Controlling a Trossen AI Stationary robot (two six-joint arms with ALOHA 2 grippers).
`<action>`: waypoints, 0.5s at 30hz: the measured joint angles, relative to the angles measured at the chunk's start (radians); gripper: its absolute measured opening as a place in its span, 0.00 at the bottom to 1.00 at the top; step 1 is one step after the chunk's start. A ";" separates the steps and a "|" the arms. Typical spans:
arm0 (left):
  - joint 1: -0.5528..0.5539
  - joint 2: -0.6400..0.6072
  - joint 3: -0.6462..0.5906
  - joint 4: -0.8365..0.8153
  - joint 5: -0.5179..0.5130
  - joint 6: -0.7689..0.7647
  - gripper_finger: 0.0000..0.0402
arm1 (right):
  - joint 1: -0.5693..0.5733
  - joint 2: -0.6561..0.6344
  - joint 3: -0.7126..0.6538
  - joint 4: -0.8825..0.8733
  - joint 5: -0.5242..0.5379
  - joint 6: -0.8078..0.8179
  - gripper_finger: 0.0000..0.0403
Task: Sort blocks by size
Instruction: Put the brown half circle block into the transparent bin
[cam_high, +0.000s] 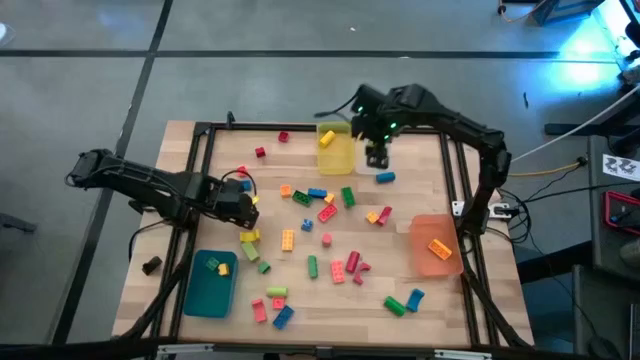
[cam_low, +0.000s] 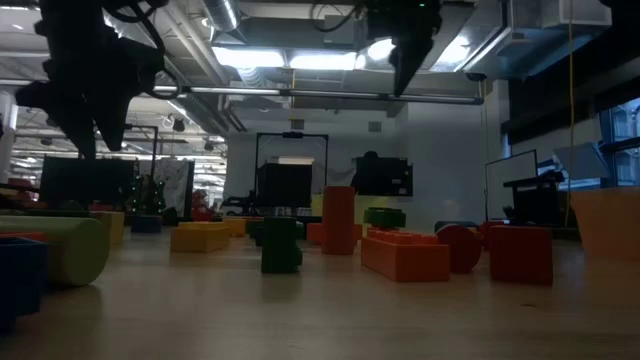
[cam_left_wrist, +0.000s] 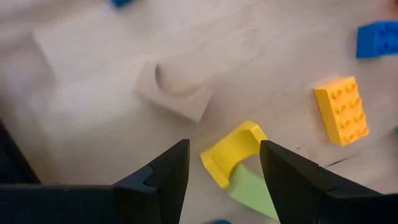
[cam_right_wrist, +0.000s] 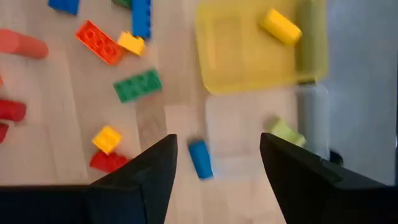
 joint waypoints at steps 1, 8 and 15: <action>0.011 0.000 0.000 0.011 -0.009 0.066 0.46 | -0.019 -0.007 0.000 -0.015 -0.015 -0.001 0.58; 0.066 0.002 0.000 0.111 -0.032 0.656 0.46 | -0.128 -0.043 -0.015 -0.078 -0.125 -0.001 0.58; 0.098 0.007 -0.025 0.131 -0.030 1.113 0.46 | -0.154 -0.081 -0.133 -0.077 -0.204 0.000 0.58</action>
